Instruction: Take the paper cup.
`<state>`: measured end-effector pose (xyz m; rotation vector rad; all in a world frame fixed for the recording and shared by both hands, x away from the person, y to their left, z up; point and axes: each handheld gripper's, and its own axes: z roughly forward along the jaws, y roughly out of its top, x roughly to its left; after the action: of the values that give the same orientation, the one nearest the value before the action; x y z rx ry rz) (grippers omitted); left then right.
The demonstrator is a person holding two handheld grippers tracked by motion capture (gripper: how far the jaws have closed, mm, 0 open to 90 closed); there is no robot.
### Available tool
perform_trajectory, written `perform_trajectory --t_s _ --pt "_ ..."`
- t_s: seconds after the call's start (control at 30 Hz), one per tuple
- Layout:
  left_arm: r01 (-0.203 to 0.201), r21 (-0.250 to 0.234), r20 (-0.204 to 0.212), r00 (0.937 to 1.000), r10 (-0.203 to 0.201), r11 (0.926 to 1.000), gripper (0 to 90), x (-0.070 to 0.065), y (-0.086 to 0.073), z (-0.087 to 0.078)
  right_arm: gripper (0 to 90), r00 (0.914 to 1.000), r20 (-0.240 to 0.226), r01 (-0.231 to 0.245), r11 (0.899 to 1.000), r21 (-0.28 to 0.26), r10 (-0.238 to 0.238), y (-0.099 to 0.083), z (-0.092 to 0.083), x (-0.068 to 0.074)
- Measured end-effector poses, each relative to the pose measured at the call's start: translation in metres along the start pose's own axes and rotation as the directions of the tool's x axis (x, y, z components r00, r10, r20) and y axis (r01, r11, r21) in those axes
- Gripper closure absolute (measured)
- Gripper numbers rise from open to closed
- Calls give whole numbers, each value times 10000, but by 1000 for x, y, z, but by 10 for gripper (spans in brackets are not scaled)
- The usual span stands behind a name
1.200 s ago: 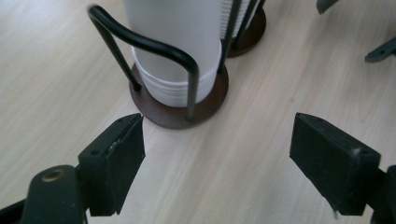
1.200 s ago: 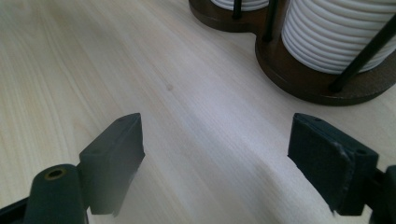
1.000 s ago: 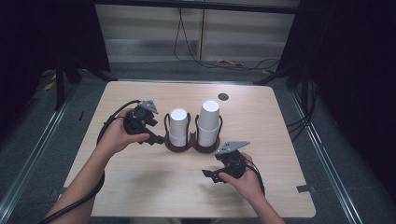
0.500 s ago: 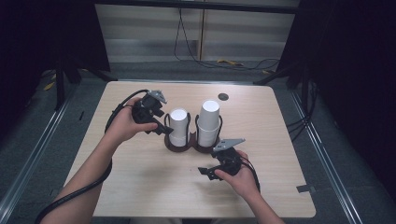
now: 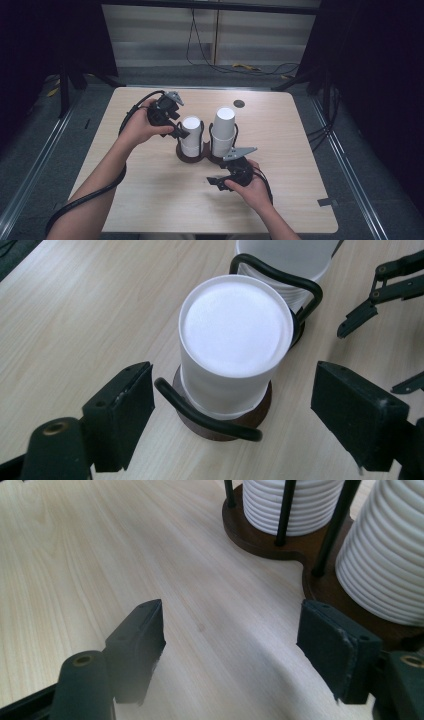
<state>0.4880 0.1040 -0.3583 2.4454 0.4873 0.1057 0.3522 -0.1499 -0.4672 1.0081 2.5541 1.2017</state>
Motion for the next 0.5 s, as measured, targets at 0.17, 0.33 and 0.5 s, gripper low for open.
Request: perform_trajectory --t_s 0.17,0.33,0.5 --pt "-41 182 153 9999 38 9998 169 1 5 8 269 10000 5 27 10000 -59 -27 3 4 2" --pt "198 126 260 9995 -202 9997 179 6 4 16 274 10000 -79 40 10000 -75 -41 5 10 4" --pt "-45 224 243 9997 40 9997 235 9 5 20 240 9994 -178 284 9996 -45 -285 11 20 7"
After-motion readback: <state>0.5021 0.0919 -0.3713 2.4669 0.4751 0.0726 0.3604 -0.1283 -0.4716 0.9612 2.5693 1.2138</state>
